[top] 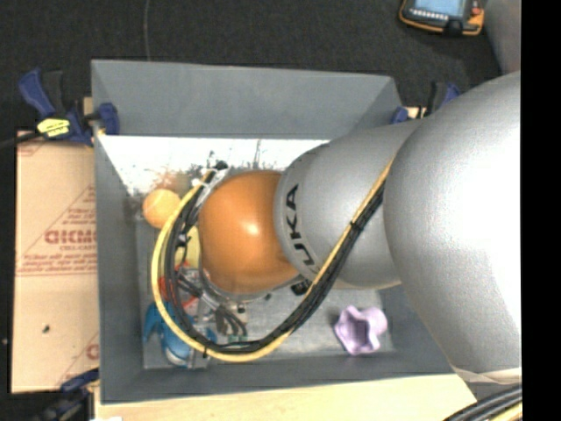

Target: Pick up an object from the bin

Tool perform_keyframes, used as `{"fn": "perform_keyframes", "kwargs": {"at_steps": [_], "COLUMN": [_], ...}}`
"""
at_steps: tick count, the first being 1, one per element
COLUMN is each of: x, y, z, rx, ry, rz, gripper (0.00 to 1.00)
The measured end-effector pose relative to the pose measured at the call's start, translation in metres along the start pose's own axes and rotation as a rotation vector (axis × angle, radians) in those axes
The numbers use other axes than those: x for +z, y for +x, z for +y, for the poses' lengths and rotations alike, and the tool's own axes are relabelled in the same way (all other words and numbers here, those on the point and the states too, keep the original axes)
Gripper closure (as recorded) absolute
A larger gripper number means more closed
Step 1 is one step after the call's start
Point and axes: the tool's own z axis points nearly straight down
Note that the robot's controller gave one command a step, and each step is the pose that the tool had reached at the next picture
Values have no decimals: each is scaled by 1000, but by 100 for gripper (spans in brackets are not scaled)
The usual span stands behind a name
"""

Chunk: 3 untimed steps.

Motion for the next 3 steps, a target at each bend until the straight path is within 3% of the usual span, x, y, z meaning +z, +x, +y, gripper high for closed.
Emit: {"fn": "perform_keyframes", "kwargs": {"at_steps": [1,2,3], "x": [-3,61,8], "y": [-2,-6,-2], "z": [-1,30,26], "rx": [6,229,112], "ry": [-2,-9,-2], "rz": [-7,-12,-8], "gripper": [0,0,0]}}
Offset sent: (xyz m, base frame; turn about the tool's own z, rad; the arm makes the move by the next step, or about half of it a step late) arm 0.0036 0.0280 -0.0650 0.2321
